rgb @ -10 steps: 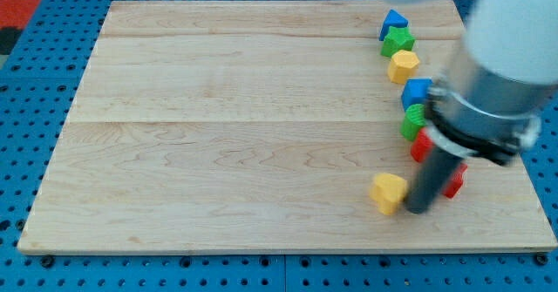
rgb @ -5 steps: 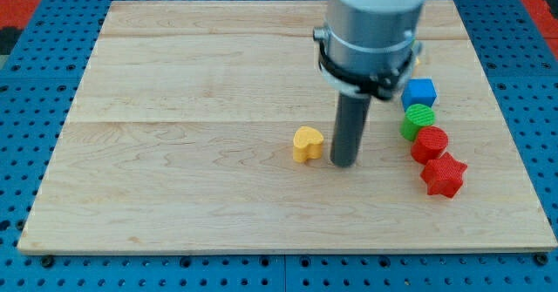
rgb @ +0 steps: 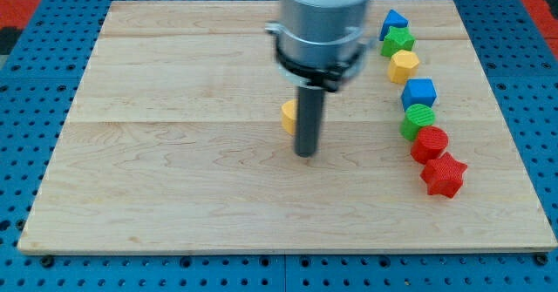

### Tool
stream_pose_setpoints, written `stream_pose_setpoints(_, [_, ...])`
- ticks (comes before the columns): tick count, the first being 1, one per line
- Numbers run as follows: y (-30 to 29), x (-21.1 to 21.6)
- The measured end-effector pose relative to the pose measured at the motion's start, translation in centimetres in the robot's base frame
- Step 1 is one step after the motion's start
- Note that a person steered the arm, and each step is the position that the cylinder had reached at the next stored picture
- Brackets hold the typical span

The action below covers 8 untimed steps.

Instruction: Move the yellow heart diagonal bottom left to the yellow hexagon

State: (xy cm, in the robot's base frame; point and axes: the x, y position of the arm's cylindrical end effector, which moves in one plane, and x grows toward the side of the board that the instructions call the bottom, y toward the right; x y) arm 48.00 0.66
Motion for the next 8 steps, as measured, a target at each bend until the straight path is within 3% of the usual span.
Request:
stream_pose_setpoints(2, [13.3,-4.6])
stream_pose_setpoints(3, [10.6,-4.2])
stream_pose_setpoints(4, [5.2,-1.2])
stream_pose_setpoints(5, [0.2,-1.8])
stream_pose_setpoints(6, [1.2,-6.8])
stream_pose_setpoints(8, [5.1,-8.0])
